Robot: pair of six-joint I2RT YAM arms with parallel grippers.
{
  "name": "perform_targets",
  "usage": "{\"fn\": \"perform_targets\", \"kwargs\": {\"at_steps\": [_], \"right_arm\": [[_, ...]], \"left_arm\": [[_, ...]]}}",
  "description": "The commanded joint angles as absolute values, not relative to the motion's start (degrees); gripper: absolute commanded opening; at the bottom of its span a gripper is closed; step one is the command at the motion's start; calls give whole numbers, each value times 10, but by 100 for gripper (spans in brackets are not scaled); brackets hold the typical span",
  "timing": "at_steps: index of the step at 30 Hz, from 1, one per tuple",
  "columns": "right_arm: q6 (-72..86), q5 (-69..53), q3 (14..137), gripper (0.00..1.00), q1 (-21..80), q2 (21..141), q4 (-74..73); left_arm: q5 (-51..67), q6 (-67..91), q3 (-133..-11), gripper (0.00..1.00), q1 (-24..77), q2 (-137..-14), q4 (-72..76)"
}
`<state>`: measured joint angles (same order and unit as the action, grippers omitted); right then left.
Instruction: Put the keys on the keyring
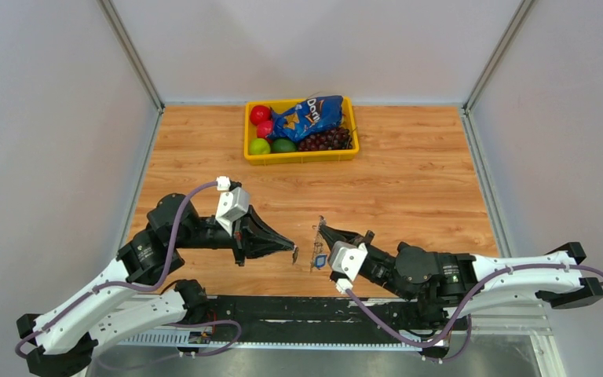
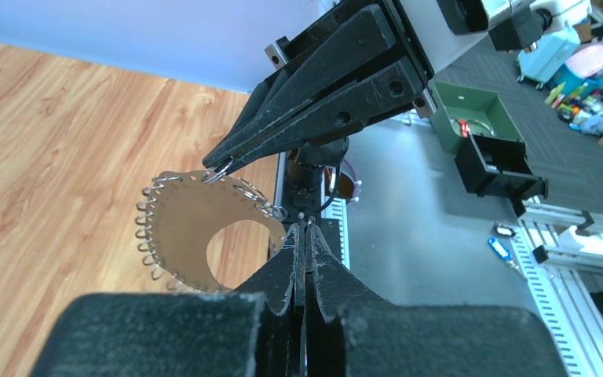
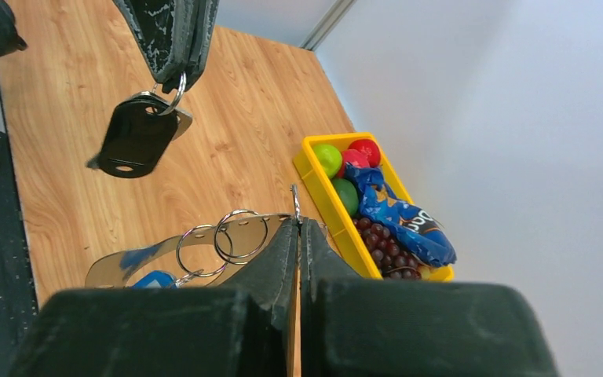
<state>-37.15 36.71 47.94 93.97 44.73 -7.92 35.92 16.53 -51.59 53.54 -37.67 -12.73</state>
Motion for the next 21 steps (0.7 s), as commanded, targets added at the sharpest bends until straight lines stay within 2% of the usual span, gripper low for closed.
{"fn": "perform_targets", "kwargs": {"at_steps": [1, 9, 21], "right_arm": [[-327, 312, 515, 0, 931, 447, -85], [-219, 258, 569, 0, 904, 473, -142], [-120, 269, 643, 0, 883, 540, -217]], "left_arm": [[377, 117, -544, 0, 537, -379, -158], [363, 88, -553, 0, 537, -380, -172], [301, 97, -556, 0, 537, -385, -187]]}}
